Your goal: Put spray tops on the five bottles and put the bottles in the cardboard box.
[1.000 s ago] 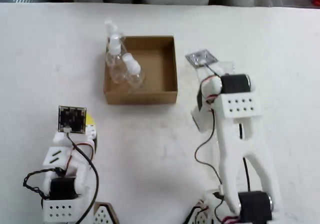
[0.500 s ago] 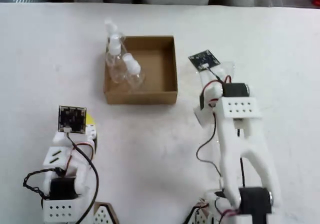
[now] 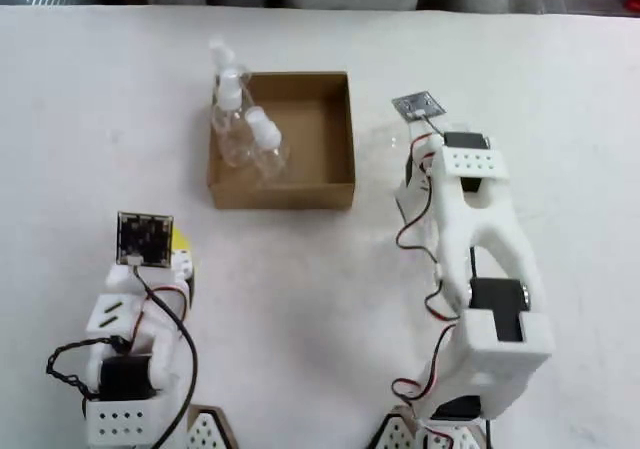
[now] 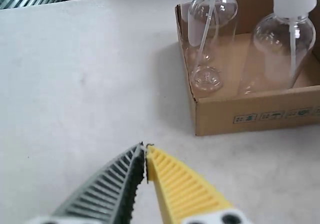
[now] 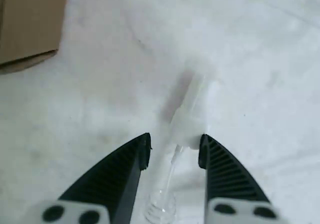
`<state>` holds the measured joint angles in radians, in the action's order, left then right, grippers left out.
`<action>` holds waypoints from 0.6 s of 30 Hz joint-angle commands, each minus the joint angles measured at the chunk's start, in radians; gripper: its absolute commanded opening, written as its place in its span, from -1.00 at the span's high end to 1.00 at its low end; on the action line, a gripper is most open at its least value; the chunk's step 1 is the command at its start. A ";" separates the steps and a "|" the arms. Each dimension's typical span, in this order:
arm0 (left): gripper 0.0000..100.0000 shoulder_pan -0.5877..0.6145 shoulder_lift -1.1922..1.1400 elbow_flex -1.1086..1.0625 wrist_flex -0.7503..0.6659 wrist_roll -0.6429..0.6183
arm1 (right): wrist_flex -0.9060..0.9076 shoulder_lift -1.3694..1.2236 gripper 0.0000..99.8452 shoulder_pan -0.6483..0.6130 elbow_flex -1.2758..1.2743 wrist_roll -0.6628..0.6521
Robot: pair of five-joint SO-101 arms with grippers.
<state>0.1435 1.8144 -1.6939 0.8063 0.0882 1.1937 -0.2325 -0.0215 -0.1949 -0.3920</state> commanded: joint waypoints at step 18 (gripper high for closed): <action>0.95 -0.010 0.007 0.000 -0.012 0.006 | -0.031 -0.199 0.96 0.025 0.236 0.011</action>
<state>0.1435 1.8144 -1.6939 0.8063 0.0882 1.1738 -0.4473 -0.0123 -0.0138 -0.3920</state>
